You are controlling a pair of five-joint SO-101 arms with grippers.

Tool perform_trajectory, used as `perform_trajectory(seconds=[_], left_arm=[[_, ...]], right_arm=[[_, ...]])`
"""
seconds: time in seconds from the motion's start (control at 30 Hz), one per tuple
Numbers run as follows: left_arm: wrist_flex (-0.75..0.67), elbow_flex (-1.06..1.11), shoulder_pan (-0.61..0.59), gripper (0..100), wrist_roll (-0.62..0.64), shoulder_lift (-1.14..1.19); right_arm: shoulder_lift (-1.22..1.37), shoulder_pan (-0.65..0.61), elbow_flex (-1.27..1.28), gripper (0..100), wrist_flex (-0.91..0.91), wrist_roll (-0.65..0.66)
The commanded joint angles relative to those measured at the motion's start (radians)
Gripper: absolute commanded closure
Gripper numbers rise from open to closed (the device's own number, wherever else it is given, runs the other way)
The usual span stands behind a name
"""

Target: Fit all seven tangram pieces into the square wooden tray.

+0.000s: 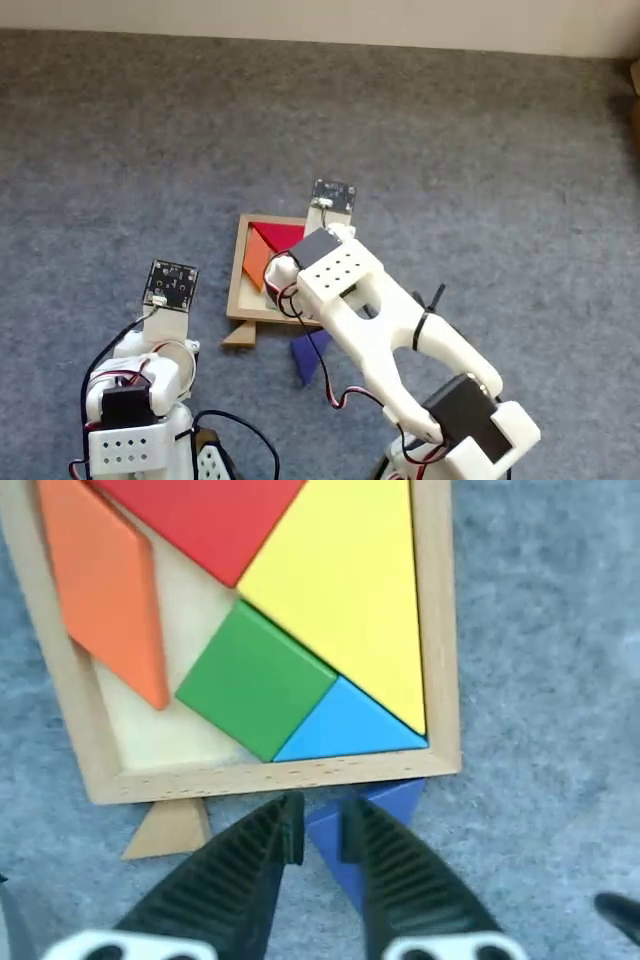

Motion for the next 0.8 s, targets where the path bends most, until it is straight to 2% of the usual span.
perform_trajectory(seconds=[0.0,0.07,0.33,0.57,0.77], left_arm=[[0.006,0.021,0.019,99,0.009,-0.047],[0.006,0.021,0.019,99,0.009,-0.047],[0.006,0.021,0.019,99,0.009,-0.047],[0.006,0.021,0.019,99,0.009,-0.047],[0.006,0.021,0.019,99,0.009,-0.047]], right_arm=[[-0.015,-0.015,0.039,78.2,-0.044,-0.012],[-0.015,-0.033,0.090,75.6,-0.110,-0.012],[-0.013,-0.133,0.295,75.6,-0.412,-0.012],[-0.013,-0.131,0.325,75.6,-0.415,-0.012],[-0.022,-0.139,0.315,75.5,-0.286,-0.014]])
